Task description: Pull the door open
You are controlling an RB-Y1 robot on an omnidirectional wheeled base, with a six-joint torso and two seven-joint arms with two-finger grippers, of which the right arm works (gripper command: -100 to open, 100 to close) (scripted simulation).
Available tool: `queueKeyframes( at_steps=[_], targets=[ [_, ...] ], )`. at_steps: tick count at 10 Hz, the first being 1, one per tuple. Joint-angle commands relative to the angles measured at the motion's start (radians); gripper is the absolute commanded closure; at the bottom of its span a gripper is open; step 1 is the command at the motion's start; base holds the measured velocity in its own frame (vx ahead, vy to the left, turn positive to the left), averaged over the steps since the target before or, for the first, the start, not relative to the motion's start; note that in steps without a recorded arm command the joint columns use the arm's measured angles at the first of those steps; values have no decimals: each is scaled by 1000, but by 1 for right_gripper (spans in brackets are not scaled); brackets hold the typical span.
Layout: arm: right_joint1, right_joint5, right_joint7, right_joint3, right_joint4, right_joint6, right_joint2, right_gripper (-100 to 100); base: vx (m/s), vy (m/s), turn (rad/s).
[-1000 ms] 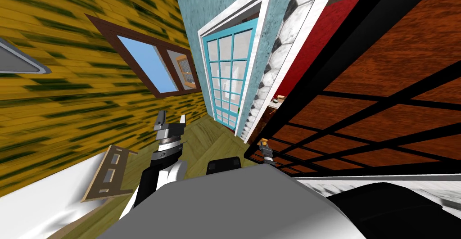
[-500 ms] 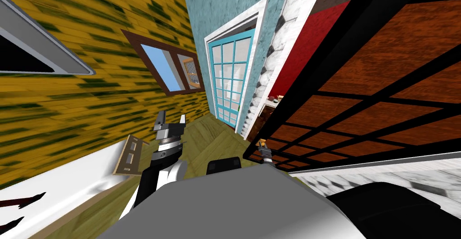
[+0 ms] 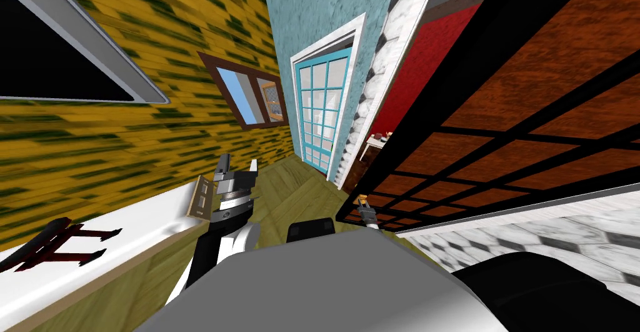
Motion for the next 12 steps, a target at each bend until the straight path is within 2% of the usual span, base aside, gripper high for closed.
queueKeyframes(
  at_steps=[1, 8, 9, 10, 11, 12],
  targets=[
    [0, 0, 0, 0, 0, 0, 0, 100, -114, -4, 25],
    [21, 45, -73, 58, 40, -85, -54, 100, -223, -14, 122],
    [22, 48, -79, 62, 43, -92, -59, 100, -213, -13, 84],
    [20, 46, -75, 59, 46, -84, -56, 100, -88, -5, 13],
    [25, 58, -89, 77, 59, -110, -67, 100, -158, -25, 203],
    [27, 62, -94, 84, 64, -121, -72, 100, -231, -29, 172]
  ],
)
